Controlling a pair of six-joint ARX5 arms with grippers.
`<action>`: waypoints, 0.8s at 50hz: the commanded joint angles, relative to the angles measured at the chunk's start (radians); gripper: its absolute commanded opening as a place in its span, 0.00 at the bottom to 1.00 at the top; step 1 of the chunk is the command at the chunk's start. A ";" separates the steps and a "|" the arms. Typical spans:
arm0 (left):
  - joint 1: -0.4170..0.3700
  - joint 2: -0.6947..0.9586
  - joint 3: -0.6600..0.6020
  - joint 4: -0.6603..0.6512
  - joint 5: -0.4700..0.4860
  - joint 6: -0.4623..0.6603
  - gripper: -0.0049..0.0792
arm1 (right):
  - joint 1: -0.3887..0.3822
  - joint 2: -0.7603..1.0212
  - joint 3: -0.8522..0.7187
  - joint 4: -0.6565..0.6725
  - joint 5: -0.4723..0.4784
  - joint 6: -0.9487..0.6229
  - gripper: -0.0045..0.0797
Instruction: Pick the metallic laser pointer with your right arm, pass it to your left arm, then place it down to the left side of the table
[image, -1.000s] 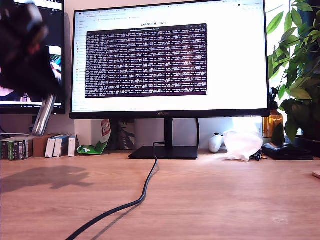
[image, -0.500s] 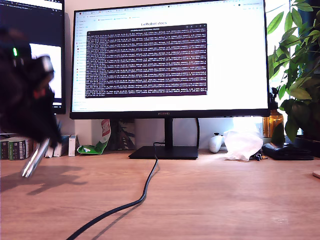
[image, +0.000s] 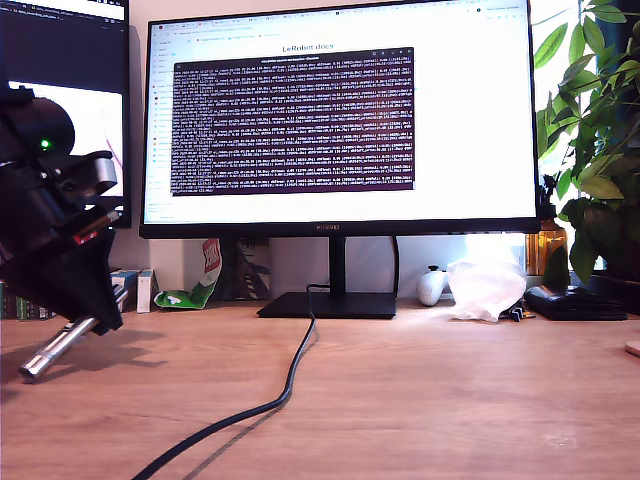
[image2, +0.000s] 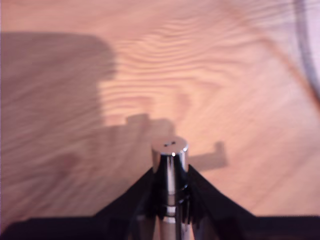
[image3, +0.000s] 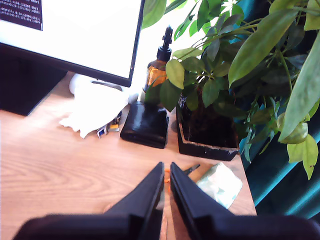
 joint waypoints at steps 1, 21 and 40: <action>0.003 0.013 0.003 0.009 -0.003 0.011 0.34 | -0.001 0.001 -0.020 0.017 -0.002 0.005 0.04; 0.003 0.012 0.008 -0.023 -0.018 0.007 0.76 | -0.001 0.001 -0.020 0.024 -0.028 0.005 0.04; 0.012 0.010 0.083 -0.172 -0.095 0.003 0.20 | 0.009 0.002 -0.020 0.024 -0.051 0.013 0.04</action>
